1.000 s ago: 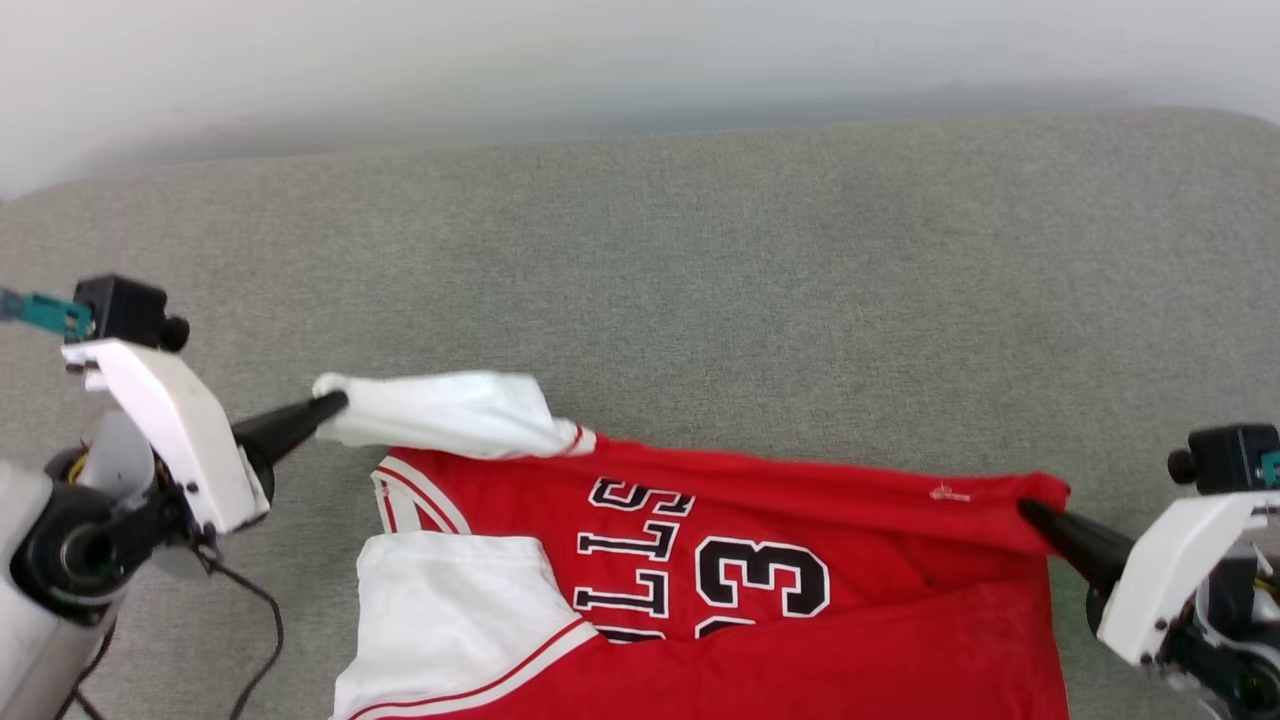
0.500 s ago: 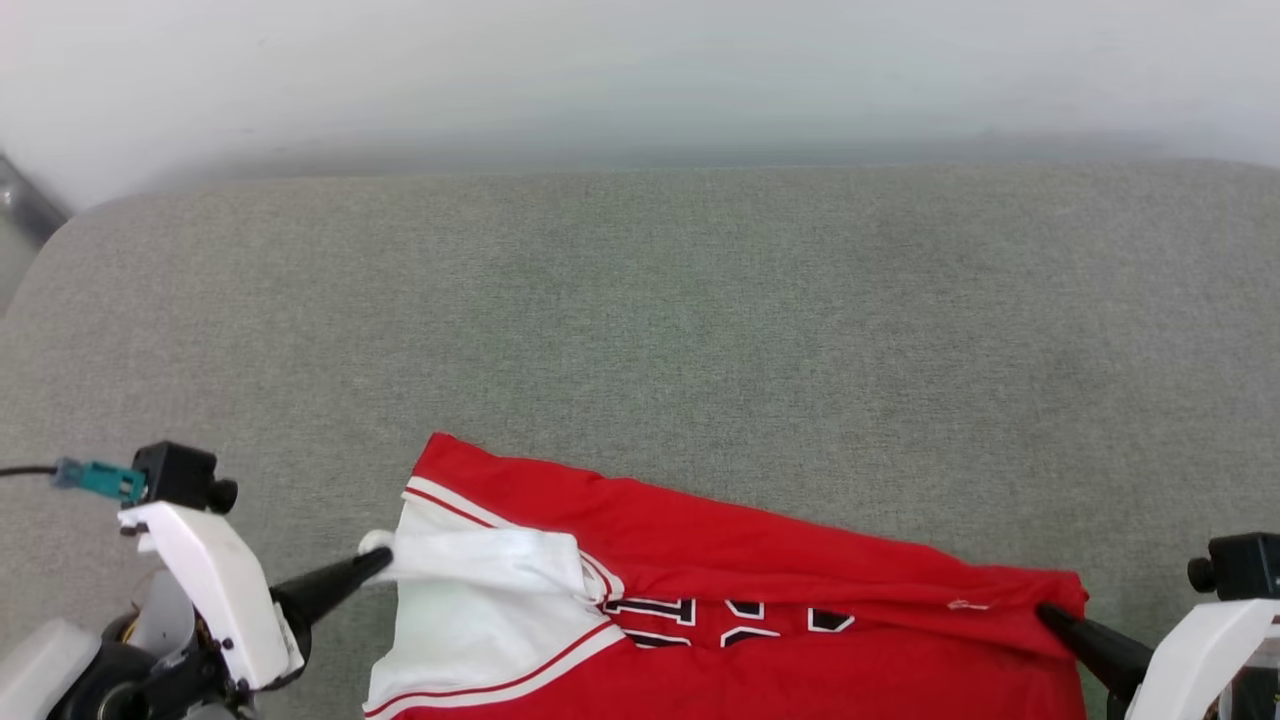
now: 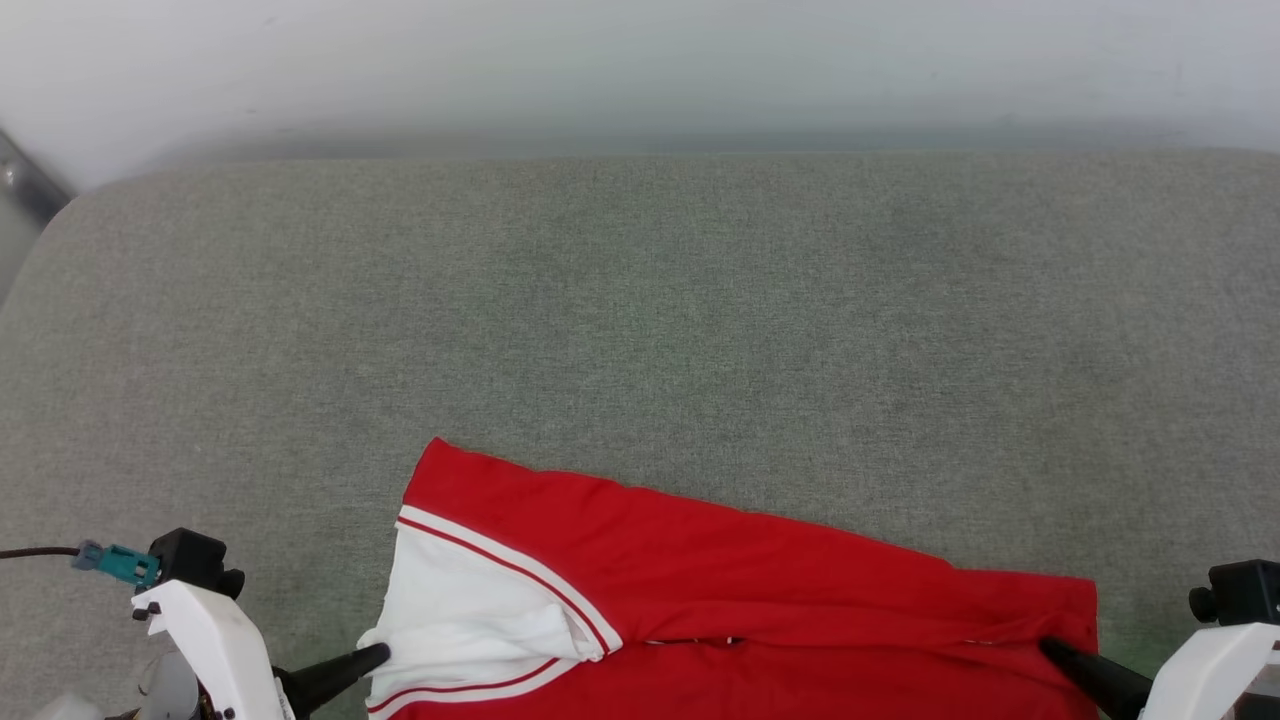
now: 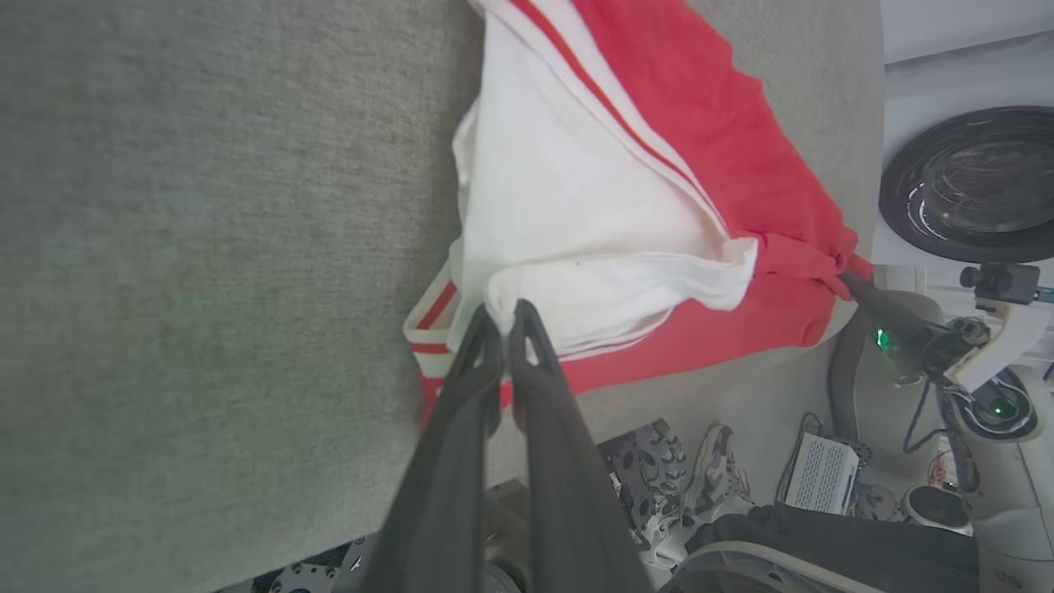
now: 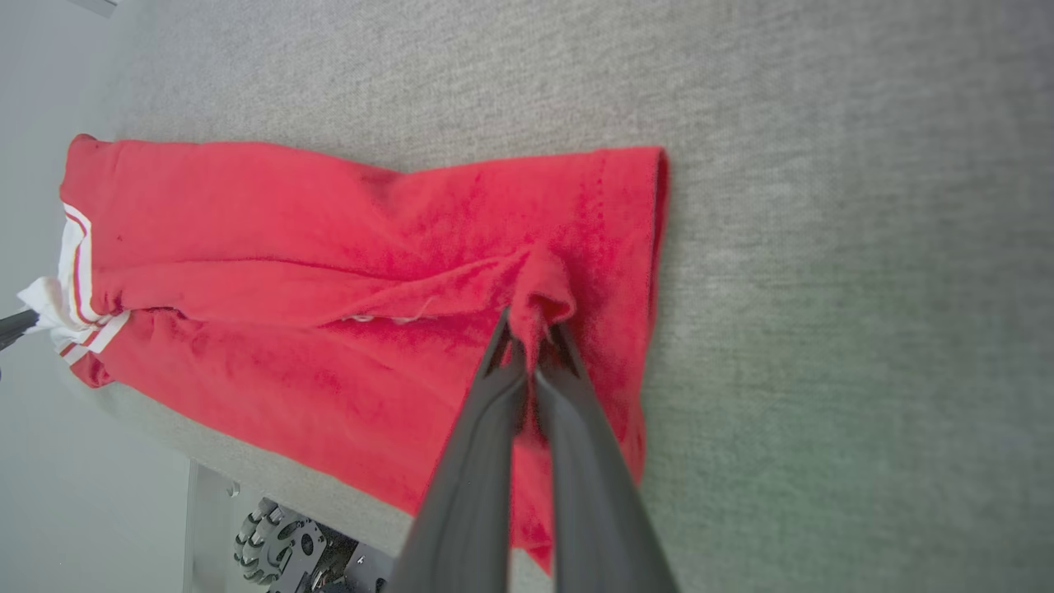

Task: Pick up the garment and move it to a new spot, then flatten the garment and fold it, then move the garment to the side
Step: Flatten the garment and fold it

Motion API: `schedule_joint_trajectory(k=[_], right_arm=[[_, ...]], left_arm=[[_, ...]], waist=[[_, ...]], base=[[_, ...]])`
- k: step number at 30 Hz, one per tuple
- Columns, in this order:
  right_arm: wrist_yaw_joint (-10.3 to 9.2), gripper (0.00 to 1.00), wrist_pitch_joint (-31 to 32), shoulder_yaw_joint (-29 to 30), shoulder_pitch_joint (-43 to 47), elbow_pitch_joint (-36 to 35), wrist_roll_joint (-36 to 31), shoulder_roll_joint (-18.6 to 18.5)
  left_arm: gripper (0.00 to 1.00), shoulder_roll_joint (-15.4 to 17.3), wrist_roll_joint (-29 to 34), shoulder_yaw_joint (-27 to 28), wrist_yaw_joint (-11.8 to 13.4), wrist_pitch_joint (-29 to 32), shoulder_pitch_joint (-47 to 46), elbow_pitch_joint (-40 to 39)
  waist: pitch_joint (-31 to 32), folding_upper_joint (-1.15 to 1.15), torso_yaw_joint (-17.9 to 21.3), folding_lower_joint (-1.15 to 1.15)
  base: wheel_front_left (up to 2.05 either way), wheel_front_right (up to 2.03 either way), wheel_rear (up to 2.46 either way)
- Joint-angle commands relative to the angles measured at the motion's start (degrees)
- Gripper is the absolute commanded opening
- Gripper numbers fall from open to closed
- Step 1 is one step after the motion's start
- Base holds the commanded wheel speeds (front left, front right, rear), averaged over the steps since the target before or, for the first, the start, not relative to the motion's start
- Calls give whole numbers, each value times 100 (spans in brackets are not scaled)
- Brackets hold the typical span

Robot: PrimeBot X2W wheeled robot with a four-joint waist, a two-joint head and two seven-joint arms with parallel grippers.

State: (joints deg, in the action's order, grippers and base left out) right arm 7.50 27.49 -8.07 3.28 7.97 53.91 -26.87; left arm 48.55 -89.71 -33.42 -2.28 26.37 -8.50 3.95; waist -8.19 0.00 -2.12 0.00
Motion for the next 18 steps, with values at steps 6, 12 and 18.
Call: schedule_joint_trajectory(k=[6,12,18], right_arm=[[-3,11,139,38,-82,25,-71,107],[-3,89,353,97,-68,-118,83,188],[-3,100,515,665,243,-588,124,280]], left_arm=[[100,-180,136,11,-74,-221,-98,233],[100,-249,268,167,-291,-555,-204,193],[100,-380,582,854,-347,-1989,-23,-358]], waist=[[-75,0,15,0],[-22,0,56,0],[190,0,21,0]], base=[[0,0,0],[0,0,0],[0,0,0]])
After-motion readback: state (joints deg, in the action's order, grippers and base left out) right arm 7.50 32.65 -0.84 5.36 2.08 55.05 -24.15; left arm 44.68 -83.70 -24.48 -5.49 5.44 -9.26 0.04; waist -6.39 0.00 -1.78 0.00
